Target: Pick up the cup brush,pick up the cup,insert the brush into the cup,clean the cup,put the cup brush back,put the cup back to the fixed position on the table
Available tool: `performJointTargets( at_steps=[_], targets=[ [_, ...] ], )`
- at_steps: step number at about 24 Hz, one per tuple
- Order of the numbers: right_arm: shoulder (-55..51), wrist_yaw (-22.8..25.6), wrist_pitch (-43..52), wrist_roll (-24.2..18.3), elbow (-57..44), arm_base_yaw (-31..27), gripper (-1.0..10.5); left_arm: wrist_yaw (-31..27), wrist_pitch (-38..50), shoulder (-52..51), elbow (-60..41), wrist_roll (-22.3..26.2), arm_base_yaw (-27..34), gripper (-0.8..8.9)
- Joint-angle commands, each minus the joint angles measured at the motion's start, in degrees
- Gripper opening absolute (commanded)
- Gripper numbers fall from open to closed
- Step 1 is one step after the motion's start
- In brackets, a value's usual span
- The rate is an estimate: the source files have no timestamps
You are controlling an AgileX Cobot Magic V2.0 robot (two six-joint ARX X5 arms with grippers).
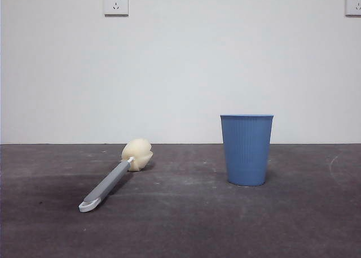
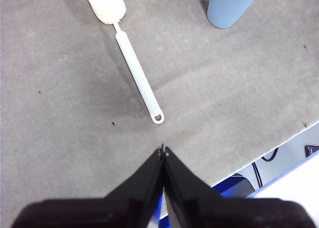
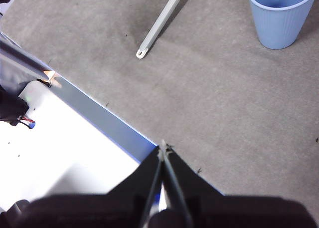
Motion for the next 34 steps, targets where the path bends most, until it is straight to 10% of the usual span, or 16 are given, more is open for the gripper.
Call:
performJointTargets(
  at_steps=[1,7,13,34],
  targets=[
    [-0.1,0.2,0.2,-0.4,-0.1,0.1,0.0,-0.1,0.3,0.0,-0.5,0.4,-0.2,-0.03],
    [-0.1,0.2,0.2,-0.4,-0.1,0.1,0.0,-0.5,15.1,-1.6,-0.7,19.0,7.8,-0.03],
    [-0.1,0.2,0.2,-0.4,-0.1,0.1,0.0,19.8,51.1,-7.9,-4.8,33.2,26.4,-0.03],
    [-0.1,0.2,0.2,-0.4,-0.1,0.1,0.0,15.8,59.2,-36.9,-49.5,28.4,40.9,-0.03]
  ],
)
